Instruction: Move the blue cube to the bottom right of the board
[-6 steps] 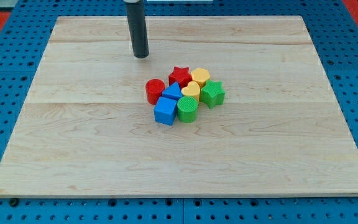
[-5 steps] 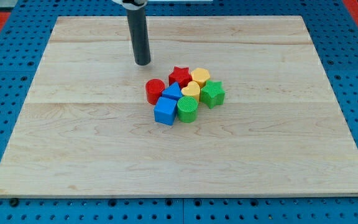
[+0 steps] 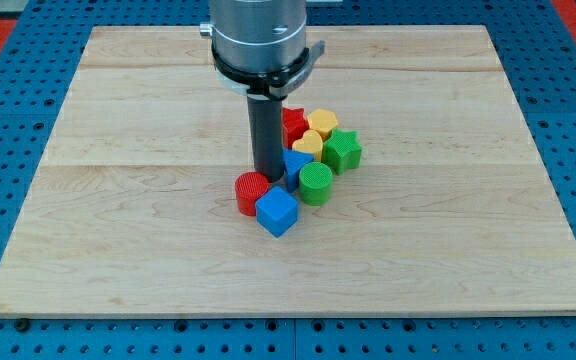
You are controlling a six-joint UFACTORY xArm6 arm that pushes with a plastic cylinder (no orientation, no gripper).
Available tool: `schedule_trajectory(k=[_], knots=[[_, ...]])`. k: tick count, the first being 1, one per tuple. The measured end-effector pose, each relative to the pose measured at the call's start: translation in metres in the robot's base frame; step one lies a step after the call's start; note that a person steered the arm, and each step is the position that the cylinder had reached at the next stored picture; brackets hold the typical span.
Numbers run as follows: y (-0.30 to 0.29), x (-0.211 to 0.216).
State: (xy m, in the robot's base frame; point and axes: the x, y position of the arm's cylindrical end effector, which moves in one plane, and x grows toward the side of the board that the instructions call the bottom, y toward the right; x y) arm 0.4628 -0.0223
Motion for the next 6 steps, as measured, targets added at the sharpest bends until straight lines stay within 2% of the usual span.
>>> schedule_trajectory(k=[4, 6], knots=[[-0.008, 0.070], [-0.022, 0.086]])
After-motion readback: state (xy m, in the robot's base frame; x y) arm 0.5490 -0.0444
